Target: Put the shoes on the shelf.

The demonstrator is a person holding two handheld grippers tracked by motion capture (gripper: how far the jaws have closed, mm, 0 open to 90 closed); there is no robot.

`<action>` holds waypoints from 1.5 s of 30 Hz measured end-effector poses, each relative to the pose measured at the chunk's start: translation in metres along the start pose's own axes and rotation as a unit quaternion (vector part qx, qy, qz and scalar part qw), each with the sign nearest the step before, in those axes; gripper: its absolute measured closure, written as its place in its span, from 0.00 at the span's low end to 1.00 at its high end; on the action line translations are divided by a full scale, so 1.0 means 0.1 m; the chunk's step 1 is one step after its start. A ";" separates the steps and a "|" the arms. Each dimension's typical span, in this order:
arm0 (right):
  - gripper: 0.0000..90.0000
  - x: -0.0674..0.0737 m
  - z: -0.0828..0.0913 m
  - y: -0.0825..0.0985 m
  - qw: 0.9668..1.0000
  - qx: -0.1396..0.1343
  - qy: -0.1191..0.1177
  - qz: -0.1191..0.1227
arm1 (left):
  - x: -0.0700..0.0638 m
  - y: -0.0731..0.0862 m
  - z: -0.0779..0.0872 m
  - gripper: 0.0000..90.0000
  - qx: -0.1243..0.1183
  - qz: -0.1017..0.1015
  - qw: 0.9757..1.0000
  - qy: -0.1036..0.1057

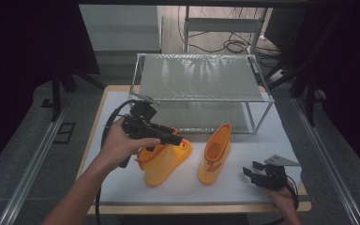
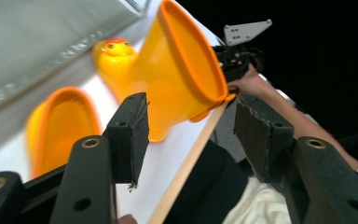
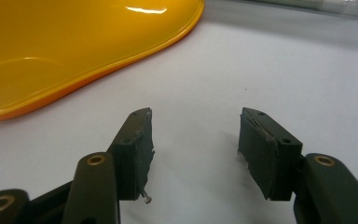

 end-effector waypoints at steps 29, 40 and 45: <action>0.50 -0.03 0.01 0.01 1.000 0.004 0.006 -0.016 | -0.13 -0.75 -0.83 0.53 0.109 0.026 0.993 -0.026; 0.50 -0.05 0.01 0.02 1.000 0.005 0.008 -0.020 | -0.08 -0.83 -1.08 0.55 0.143 0.033 0.988 -0.036; 0.51 -0.05 0.01 0.02 1.000 0.005 0.008 -0.020 | -0.06 -0.86 -1.20 0.57 0.161 0.036 0.985 -0.052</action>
Point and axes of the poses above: each handheld gripper's, and its own axes: z roughly backward along the jaws, y roughly out of its underside, x roughly to its left, the point moved 1 cm from there along -z, roughly forward along the jaws, and after that the axes turned 11 degrees about x, right-handed, at the moved point
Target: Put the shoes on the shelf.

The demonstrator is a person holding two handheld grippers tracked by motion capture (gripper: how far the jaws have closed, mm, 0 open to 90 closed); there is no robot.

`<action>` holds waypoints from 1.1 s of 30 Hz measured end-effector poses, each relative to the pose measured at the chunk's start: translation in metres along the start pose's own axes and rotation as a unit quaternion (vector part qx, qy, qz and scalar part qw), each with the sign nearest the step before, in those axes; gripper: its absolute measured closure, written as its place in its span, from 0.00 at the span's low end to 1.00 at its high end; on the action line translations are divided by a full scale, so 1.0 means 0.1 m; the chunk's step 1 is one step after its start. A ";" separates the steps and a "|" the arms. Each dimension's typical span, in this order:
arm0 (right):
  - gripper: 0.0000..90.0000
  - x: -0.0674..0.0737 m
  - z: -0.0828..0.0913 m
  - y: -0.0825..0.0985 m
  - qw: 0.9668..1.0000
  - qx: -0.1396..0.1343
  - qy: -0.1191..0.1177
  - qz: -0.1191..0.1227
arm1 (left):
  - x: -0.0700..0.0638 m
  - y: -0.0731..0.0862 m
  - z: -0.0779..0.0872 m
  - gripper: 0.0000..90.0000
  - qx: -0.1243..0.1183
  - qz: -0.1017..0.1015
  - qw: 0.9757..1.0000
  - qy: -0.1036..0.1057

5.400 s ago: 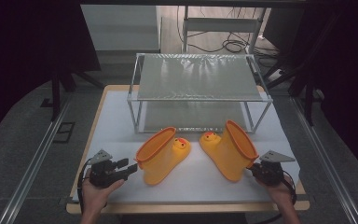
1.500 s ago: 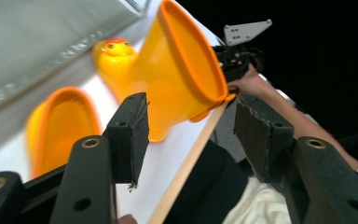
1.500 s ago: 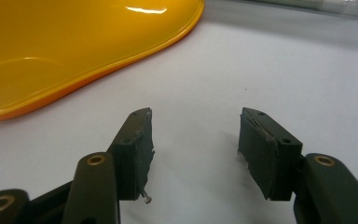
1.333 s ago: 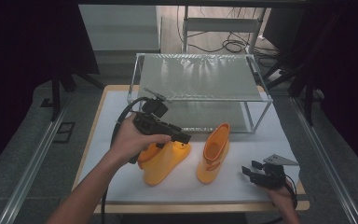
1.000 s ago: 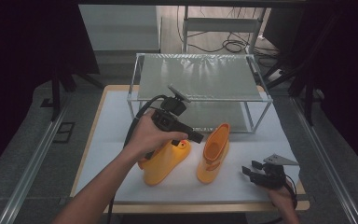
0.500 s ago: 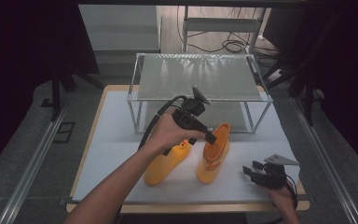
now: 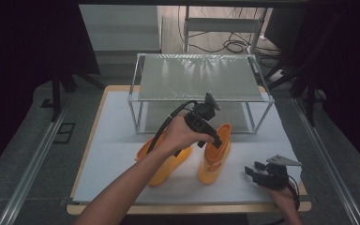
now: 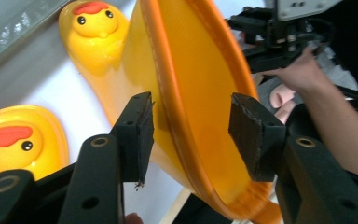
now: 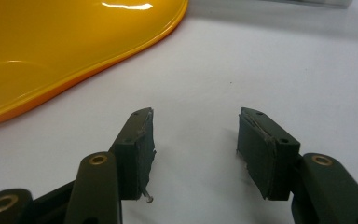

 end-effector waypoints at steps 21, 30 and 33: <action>0.52 -0.02 0.01 0.00 1.000 -0.003 0.005 -0.011 | -0.02 -0.03 -0.03 0.96 -0.015 0.012 0.999 -0.026; 0.53 -0.04 0.04 0.01 1.000 -0.009 0.007 -0.017 | -0.12 0.13 0.25 0.97 -0.028 -0.009 0.999 -0.025; 0.53 -0.04 0.04 0.01 1.000 -0.010 0.008 -0.018 | -0.12 0.24 0.32 0.97 -0.035 -0.010 0.999 -0.025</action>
Point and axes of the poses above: each handheld gripper's, and its own axes: z roughly backward along the jaws, y roughly out of its underside, x roughly to its left, the point moved 1 cm from there along -z, roughly forward along the jaws, and after that the axes turned 11 degrees about x, right-handed, at the moved point
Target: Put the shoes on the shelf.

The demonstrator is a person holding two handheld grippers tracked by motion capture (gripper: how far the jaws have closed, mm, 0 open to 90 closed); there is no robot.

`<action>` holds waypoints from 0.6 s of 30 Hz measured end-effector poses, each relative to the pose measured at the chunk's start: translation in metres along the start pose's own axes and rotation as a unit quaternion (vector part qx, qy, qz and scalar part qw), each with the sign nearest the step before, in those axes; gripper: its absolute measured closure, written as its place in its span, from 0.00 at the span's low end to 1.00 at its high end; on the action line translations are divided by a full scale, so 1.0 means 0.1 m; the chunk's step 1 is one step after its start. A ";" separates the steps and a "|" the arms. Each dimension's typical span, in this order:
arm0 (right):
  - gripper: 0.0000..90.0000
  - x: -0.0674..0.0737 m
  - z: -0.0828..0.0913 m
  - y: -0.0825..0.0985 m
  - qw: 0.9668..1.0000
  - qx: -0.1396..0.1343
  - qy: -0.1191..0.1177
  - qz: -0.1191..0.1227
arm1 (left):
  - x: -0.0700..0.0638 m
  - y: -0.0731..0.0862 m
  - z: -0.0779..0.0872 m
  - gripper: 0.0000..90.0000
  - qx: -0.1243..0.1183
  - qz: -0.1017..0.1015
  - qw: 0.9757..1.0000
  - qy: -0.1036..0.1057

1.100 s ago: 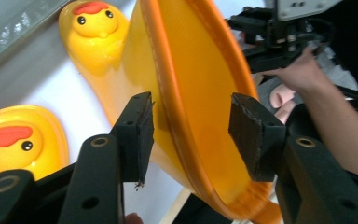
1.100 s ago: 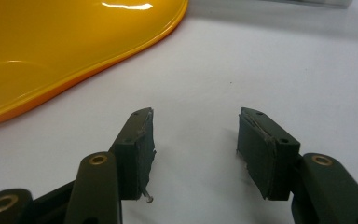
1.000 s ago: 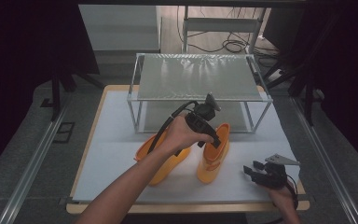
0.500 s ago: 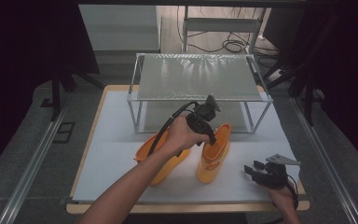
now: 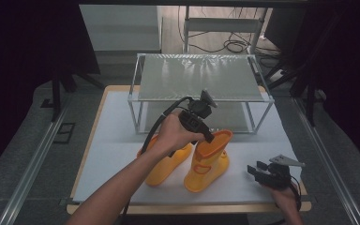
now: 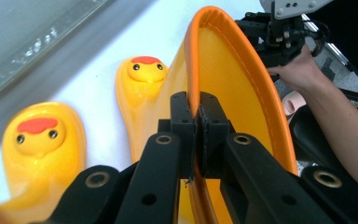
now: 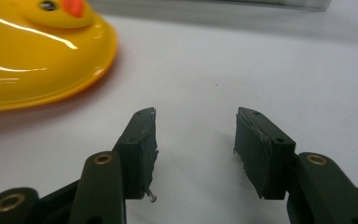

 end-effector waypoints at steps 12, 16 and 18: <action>0.53 0.03 -0.02 -0.01 1.000 0.004 0.000 0.005 | 0.28 0.51 0.05 0.97 -0.013 0.014 1.000 -0.010; 0.53 0.03 -0.02 0.00 1.000 0.004 0.001 0.004 | 0.37 0.64 0.04 0.96 -0.015 0.015 1.000 0.003; 0.53 0.03 -0.02 0.00 1.000 0.004 0.000 0.002 | 0.38 0.69 0.04 0.96 -0.014 0.011 1.000 0.000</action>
Point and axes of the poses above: each handheld gripper's, and its own axes: z roughly backward along the jaws, y roughly out of its underside, x roughly to its left, the point moved 1 cm from there along -z, roughly forward along the jaws, and after that the axes turned 11 degrees about x, right-handed, at the moved point
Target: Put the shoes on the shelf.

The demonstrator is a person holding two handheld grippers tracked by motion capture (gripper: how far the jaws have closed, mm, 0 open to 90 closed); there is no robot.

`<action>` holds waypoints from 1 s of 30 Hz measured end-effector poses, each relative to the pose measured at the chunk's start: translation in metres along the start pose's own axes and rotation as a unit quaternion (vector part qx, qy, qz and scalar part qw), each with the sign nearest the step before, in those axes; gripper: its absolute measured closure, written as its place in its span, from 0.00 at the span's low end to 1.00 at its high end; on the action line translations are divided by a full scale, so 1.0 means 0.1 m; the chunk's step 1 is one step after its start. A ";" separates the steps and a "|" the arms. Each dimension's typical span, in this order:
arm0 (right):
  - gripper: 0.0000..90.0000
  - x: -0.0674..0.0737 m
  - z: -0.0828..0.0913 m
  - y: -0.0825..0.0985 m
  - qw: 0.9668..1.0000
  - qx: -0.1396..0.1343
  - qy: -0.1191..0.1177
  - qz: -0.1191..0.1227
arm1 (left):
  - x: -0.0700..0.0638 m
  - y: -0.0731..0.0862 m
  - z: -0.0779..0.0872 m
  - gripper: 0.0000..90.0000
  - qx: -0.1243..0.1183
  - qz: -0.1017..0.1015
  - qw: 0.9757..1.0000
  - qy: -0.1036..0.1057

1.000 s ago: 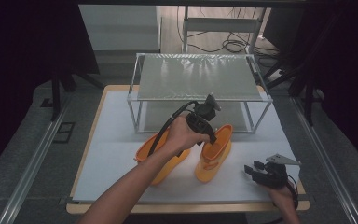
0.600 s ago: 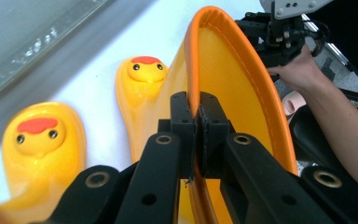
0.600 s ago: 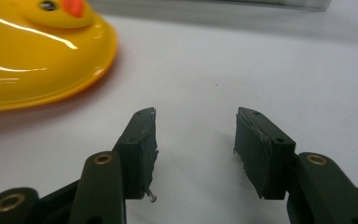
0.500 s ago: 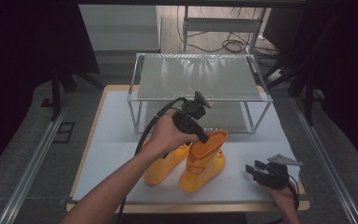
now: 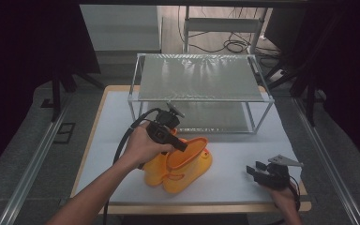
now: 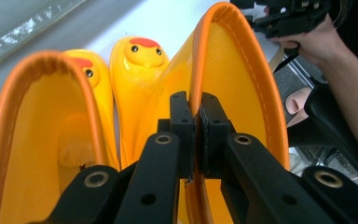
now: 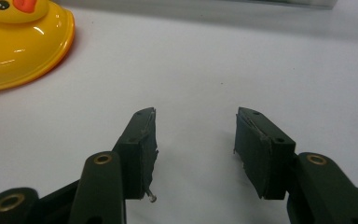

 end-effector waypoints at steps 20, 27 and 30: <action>0.53 0.00 0.01 0.00 1.000 0.000 0.002 0.003 | -0.04 0.12 0.32 0.58 -0.049 -0.015 0.999 0.004; 0.51 0.00 0.01 0.00 1.000 0.001 0.001 0.004 | 0.03 0.18 0.44 0.50 -0.062 -0.013 0.998 0.009; 0.51 0.00 0.01 0.00 1.000 -0.001 0.001 0.005 | 0.06 0.22 0.46 0.47 -0.060 -0.013 0.998 0.010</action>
Point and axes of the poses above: each handheld gripper's, and its own axes: z roughly backward along the jaws, y roughly out of its underside, x roughly to its left, the point moved 1 cm from there along -z, roughly forward along the jaws, and after that the axes turned 11 degrees about x, right-handed, at the moved point
